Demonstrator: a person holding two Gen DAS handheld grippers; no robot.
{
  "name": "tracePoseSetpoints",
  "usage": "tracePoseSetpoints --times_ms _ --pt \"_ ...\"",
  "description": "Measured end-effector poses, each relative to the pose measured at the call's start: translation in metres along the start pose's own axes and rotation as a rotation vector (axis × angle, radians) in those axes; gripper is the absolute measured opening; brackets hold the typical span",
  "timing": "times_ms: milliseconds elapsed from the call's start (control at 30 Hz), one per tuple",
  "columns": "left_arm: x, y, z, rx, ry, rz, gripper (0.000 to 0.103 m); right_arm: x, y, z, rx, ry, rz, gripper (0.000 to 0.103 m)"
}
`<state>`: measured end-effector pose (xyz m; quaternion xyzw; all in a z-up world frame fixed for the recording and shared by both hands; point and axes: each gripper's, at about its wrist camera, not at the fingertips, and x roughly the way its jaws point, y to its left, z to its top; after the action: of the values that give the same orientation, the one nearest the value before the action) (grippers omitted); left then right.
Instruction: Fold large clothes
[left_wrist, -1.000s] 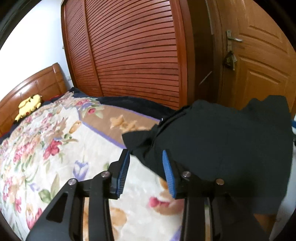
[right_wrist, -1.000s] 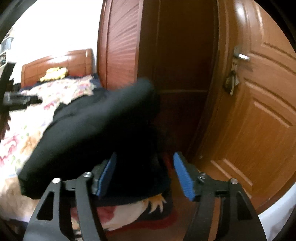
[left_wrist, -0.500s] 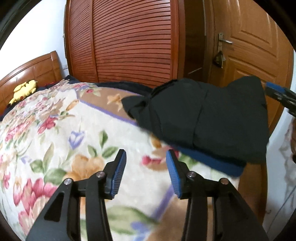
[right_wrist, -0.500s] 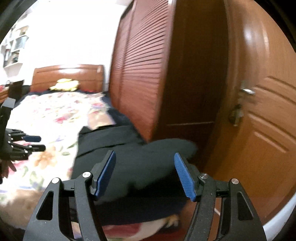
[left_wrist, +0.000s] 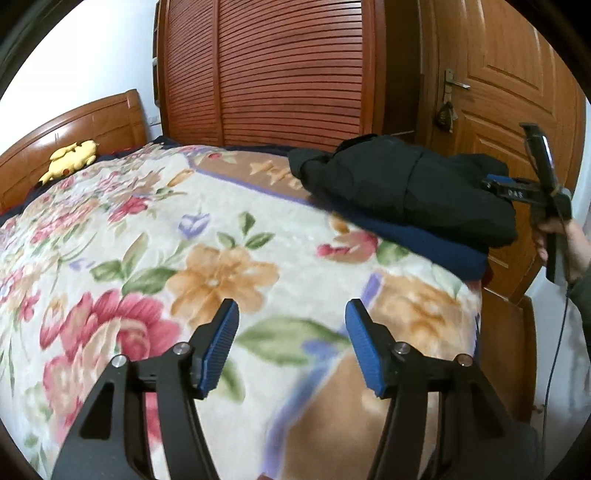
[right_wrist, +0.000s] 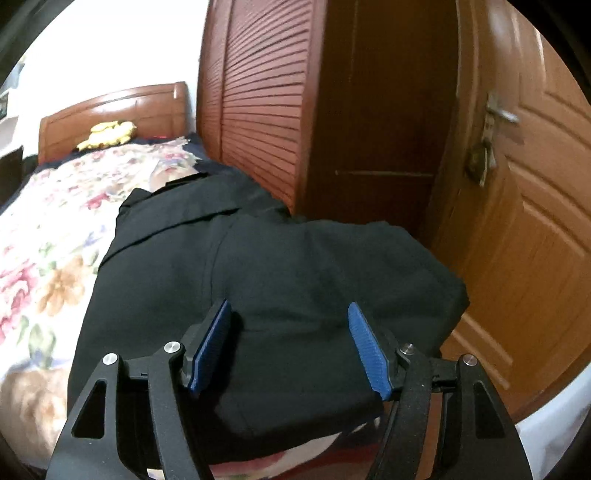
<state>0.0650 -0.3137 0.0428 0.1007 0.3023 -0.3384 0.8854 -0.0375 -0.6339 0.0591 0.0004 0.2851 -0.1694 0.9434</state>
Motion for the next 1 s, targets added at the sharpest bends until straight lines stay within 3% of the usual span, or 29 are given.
tracePoseSetpoints --times_ms 200,400,633,1000 --pt "-0.033 0.009 -0.022 -0.04 -0.024 0.024 0.06 -0.014 0.008 0.006 -0.009 0.008 -0.032 0.068" --pt "-0.066 0.011 -0.035 -0.05 -0.055 0.059 0.06 -0.054 0.033 0.019 -0.043 -0.05 -0.005 0.068" --pt "-0.089 0.014 -0.055 -0.057 -0.058 0.081 0.06 -0.085 0.085 0.013 -0.077 -0.092 0.093 0.076" --pt "-0.111 0.041 -0.089 -0.098 -0.07 0.175 0.06 -0.093 0.198 -0.013 -0.114 -0.104 0.297 0.088"
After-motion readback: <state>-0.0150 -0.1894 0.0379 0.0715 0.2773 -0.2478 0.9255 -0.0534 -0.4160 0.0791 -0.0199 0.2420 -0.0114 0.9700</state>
